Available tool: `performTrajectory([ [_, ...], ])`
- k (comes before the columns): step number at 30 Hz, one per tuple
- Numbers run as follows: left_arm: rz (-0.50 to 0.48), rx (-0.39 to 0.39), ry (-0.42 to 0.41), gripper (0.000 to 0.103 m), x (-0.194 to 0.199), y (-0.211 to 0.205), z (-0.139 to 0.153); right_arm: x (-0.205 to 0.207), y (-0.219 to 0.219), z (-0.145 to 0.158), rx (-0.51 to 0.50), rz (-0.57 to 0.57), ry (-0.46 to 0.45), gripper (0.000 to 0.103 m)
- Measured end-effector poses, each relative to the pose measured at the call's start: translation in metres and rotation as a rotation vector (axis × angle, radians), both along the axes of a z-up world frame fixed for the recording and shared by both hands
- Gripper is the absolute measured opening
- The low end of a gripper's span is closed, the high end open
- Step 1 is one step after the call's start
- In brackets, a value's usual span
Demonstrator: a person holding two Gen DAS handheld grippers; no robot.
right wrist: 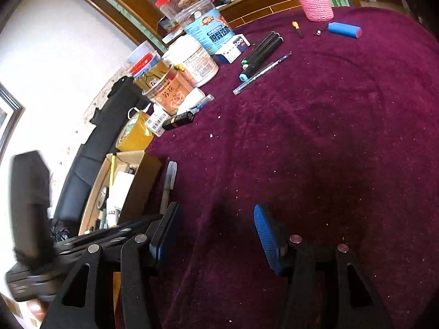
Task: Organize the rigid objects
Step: 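Move both tools back over the cloth toward the remaining pens, then grasp the grey marker with the left tool and lift it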
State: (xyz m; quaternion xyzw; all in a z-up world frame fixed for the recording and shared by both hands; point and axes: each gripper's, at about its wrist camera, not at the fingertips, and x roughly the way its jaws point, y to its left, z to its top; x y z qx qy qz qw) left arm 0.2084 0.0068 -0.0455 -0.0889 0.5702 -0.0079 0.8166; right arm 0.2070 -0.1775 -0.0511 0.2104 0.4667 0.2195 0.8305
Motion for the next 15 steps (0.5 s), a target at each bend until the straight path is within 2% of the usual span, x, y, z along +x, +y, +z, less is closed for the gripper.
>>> performTrajectory([
  [1,-0.018,-0.025,0.017,0.019,0.003,-0.001,-0.007,0.000,-0.001,0.000,0.002,-0.006,0.005,0.060],
  [3,-0.016,0.029,-0.034,0.019,0.002,-0.003,-0.006,0.001,-0.002,0.001,0.005,-0.012,0.010,0.060],
  [6,-0.012,0.026,-0.063,0.016,-0.002,-0.001,-0.008,0.001,0.001,0.001,-0.035,-0.021,0.006,0.060],
  [7,-0.004,0.032,-0.074,0.002,-0.004,0.001,-0.009,0.000,0.002,0.002,-0.051,-0.021,0.002,0.060],
  [8,0.014,0.035,-0.092,0.000,-0.009,0.006,-0.010,0.000,0.002,0.003,-0.057,-0.023,-0.006,0.060],
  [12,0.038,-0.093,-0.070,0.000,-0.026,0.026,-0.008,0.001,0.000,0.002,-0.066,-0.028,0.000,0.060],
  [15,0.046,-0.104,-0.063,0.000,-0.039,0.028,-0.008,0.001,-0.002,0.000,-0.050,-0.026,0.001,0.060],
])
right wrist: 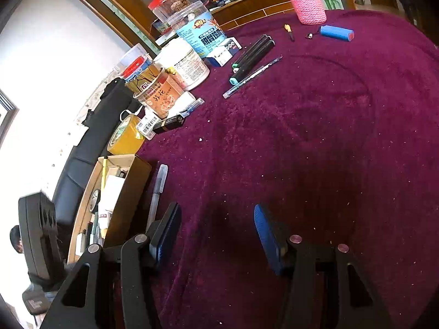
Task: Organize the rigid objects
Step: 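Grasp the grey marker with the left tool and lift it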
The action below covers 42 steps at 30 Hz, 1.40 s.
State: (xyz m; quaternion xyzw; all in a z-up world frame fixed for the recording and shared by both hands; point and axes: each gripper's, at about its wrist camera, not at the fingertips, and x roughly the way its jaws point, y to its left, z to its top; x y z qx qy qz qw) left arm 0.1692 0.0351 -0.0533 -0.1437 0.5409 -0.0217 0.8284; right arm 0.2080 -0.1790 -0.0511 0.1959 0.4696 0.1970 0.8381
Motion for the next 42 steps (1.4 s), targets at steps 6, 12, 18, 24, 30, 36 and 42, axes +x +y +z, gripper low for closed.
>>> performTrajectory([
  [6,-0.086,-0.024,-0.024,0.013,0.002,-0.013,0.011,0.002,0.001,-0.005,-0.003,-0.002,0.021,0.060],
  [12,-0.078,0.067,-0.135,0.076,0.006,-0.010,0.035,0.001,0.003,-0.006,-0.023,0.002,0.020,0.060],
  [18,-0.078,0.117,-0.021,0.042,0.025,-0.023,0.013,0.005,-0.002,-0.009,0.019,0.014,0.050,0.060],
  [24,-0.093,0.290,-0.018,0.038,0.035,-0.036,-0.003,0.007,-0.017,-0.004,0.048,-0.032,0.060,0.060],
  [30,-0.173,0.309,-0.082,0.033,0.023,-0.035,-0.003,0.010,-0.021,-0.007,0.054,-0.038,0.084,0.060],
  [36,-0.209,0.303,-0.030,0.013,0.021,-0.045,0.001,0.010,-0.023,-0.006,0.068,-0.041,0.089,0.060],
  [42,-0.215,0.325,-0.038,0.013,0.029,-0.050,-0.001,0.008,-0.025,-0.004,0.074,-0.047,0.079,0.060],
])
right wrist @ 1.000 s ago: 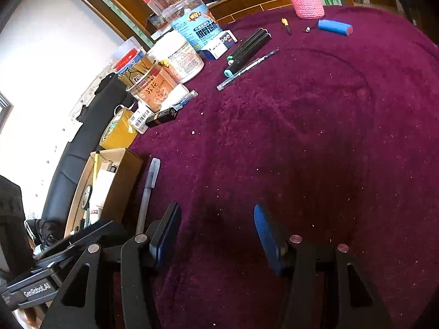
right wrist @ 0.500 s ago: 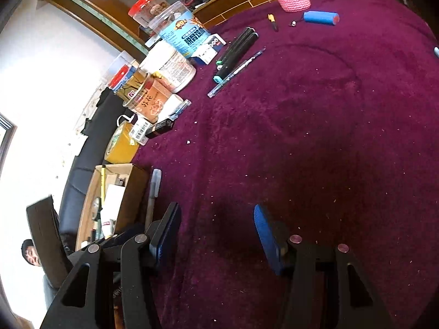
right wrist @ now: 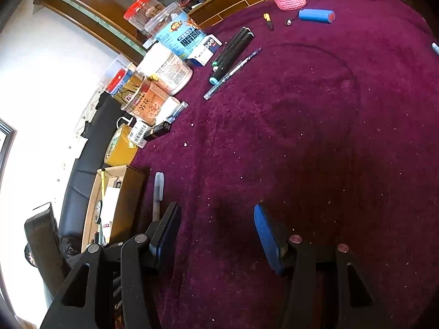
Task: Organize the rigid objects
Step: 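Grasp the grey marker with the left tool and lift it, then grasp the blue-capped clear pen with the right tool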
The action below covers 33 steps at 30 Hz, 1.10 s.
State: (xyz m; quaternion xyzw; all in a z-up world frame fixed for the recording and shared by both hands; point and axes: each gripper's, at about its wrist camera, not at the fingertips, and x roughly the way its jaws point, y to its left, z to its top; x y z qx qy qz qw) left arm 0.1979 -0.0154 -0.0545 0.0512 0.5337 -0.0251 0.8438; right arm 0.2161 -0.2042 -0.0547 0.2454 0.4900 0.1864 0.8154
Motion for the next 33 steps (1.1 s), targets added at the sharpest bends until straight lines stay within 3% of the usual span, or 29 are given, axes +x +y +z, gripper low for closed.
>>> performTrajectory([
  [5,0.013,-0.006,0.002,0.008,-0.001,-0.001,0.001,-0.001,0.000,-0.001,-0.012,0.002,0.000,0.060],
  [9,0.050,-0.110,0.002,0.008,-0.017,0.014,0.009,-0.003,-0.002,-0.005,-0.016,0.001,0.007,0.060],
  [12,0.045,-0.195,0.054,0.008,-0.035,0.021,0.011,-0.002,0.000,-0.004,-0.030,-0.005,0.000,0.060],
  [15,0.011,-0.162,0.039,0.008,-0.058,0.017,0.011,-0.004,0.004,0.001,-0.062,-0.002,-0.032,0.060],
  [19,0.026,-0.208,0.045,0.008,-0.071,0.027,0.003,0.006,0.005,0.000,-0.091,-0.060,0.002,0.060],
  [21,0.029,-0.223,0.029,0.008,-0.074,0.031,0.004,0.020,0.005,0.008,-0.038,-0.076,0.026,0.060],
  [26,0.026,-0.230,-0.024,0.008,-0.077,0.035,0.011,0.069,0.020,0.032,-0.089,-0.095,-0.003,0.060],
  [31,0.020,-0.249,-0.042,0.008,-0.075,0.045,0.013,0.136,0.036,0.033,-0.122,-0.116,0.052,0.060],
  [33,0.015,-0.271,-0.031,0.008,-0.074,0.047,0.011,0.162,0.037,0.023,-0.135,-0.141,0.098,0.052],
])
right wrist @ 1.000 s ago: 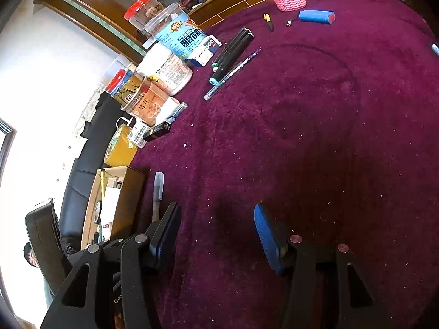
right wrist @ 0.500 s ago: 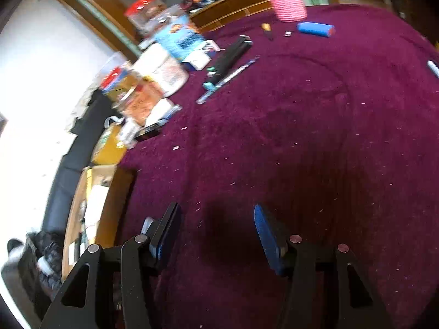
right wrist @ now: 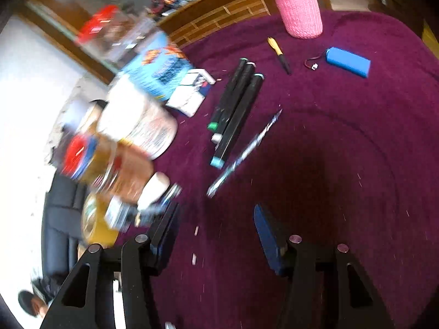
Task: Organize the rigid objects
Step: 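Grasp the blue-capped clear pen with the right tool, then carry the grey marker and blue-capped pen over the tray with both tools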
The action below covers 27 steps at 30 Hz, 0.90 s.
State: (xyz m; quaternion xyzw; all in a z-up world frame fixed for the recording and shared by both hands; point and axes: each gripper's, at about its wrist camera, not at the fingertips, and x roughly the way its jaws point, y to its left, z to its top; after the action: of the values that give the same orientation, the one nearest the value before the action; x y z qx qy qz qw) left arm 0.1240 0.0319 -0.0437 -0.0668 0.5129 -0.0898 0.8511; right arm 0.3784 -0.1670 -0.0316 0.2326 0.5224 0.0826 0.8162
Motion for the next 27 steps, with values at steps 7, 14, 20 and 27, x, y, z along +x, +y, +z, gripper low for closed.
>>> performTrajectory([
  [7,-0.031,-0.050,0.021,0.008,0.005,-0.003,-0.007,0.045,0.003,-0.028,-0.060,-0.072,0.095,0.038],
  [14,-0.051,-0.045,0.000,0.008,0.000,-0.011,-0.008,0.060,0.013,-0.028,-0.151,-0.120,0.117,0.032],
  [20,-0.051,-0.044,0.009,0.008,0.004,-0.015,-0.008,0.064,0.041,-0.024,-0.375,-0.097,0.130,0.017],
  [27,-0.036,-0.032,0.008,0.008,0.005,-0.017,-0.008,-0.014,0.010,-0.019,-0.245,-0.011,0.061,0.009],
])
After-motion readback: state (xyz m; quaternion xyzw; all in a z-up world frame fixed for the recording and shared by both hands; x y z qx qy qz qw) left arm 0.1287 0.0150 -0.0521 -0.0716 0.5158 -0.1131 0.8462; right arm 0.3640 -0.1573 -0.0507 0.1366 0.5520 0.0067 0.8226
